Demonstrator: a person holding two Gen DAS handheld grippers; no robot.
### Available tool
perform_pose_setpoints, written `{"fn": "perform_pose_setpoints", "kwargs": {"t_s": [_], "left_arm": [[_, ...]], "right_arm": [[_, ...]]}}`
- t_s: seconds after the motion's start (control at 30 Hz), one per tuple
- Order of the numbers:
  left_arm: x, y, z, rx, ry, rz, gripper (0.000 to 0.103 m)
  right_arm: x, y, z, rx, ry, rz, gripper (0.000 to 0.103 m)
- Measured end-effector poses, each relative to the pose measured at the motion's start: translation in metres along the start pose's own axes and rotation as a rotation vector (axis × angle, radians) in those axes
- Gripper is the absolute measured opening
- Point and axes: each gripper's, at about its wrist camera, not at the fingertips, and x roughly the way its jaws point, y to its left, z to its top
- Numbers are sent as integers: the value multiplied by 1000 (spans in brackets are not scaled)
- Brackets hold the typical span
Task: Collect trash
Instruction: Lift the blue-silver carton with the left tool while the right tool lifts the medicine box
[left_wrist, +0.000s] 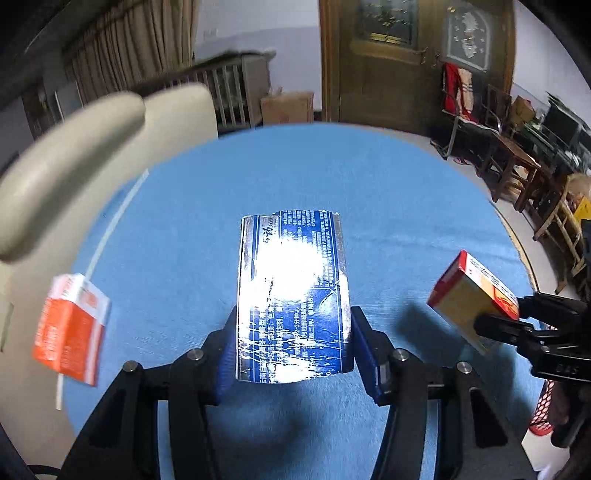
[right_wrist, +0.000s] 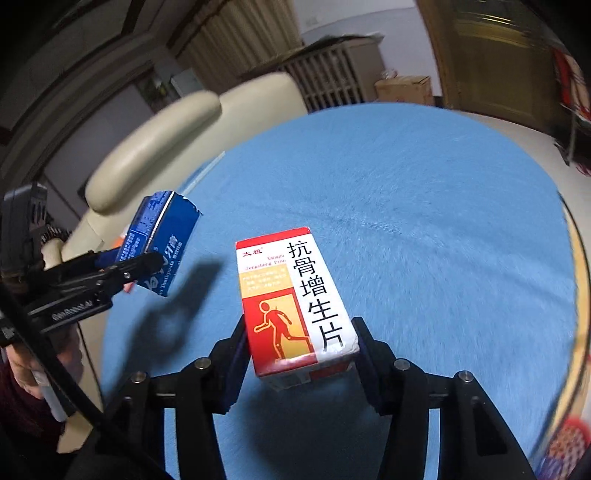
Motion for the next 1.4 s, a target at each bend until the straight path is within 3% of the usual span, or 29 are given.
{"fn": "perform_pose_setpoints", "kwargs": {"t_s": [0.37, 0.7, 1.03, 1.4], "left_arm": [[-88, -31, -25, 102, -173, 73, 57], [-139, -51, -46, 141, -264, 86, 57], [-159, -58, -68, 166, -288, 113, 57], [-143, -60, -67, 167, -265, 125, 57]], "right_arm": [[-103, 35, -50, 41, -176, 1, 55], [-164, 69, -90, 20, -282, -31, 55], [-190, 83, -122, 22, -324, -82, 55], [-183, 76, -123, 57, -325, -106, 55]]}}
